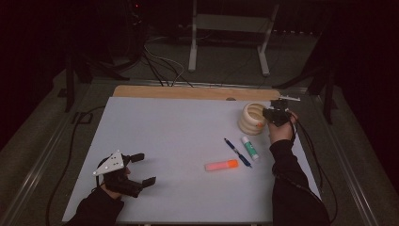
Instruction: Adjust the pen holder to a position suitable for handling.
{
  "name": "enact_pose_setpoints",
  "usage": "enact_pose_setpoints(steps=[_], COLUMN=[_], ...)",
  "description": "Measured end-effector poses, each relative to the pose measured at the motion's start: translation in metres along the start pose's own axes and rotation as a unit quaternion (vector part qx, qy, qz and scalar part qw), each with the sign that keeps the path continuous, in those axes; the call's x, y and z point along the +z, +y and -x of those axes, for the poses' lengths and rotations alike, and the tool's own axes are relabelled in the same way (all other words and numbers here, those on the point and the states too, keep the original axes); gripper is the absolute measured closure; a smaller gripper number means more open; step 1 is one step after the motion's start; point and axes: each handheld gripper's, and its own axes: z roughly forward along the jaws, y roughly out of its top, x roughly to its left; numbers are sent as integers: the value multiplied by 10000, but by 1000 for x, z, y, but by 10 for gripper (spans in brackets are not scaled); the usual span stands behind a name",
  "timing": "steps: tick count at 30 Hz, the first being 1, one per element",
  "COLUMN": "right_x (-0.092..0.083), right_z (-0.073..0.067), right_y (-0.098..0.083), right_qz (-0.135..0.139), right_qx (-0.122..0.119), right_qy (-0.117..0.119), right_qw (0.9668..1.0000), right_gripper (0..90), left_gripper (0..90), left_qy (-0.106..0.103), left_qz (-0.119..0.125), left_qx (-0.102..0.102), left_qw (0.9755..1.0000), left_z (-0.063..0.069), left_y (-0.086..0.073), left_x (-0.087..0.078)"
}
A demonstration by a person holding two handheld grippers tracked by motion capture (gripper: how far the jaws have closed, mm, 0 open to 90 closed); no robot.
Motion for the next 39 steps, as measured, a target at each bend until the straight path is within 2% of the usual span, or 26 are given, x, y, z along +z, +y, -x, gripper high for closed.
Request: enact_pose_setpoints(steps=[5, 12, 25, 39], right_x=[-3, -18, -30, -27], right_z=[2, -7, -41, -80], right_y=[1, 8, 9, 3], right_qz=[24, 132, 118, 7], right_qx=[8, -142, -401, -808], right_qy=[-1, 203, 568, 876], right_qw=[10000, 9996, 9975, 9929], right_gripper=[733, 735, 737, 738], left_gripper=[1, 1, 1, 1], left_qy=[4, 9, 4, -1], left_qz=[-8, -30, -26, -23], left_qx=[-1, 20, 3, 19], left_qw=[10000, 10000, 10000, 10000], left_z=[0, 0, 0, 1], left_y=[0, 0, 0, 0], left_x=[0, 1, 1, 1])
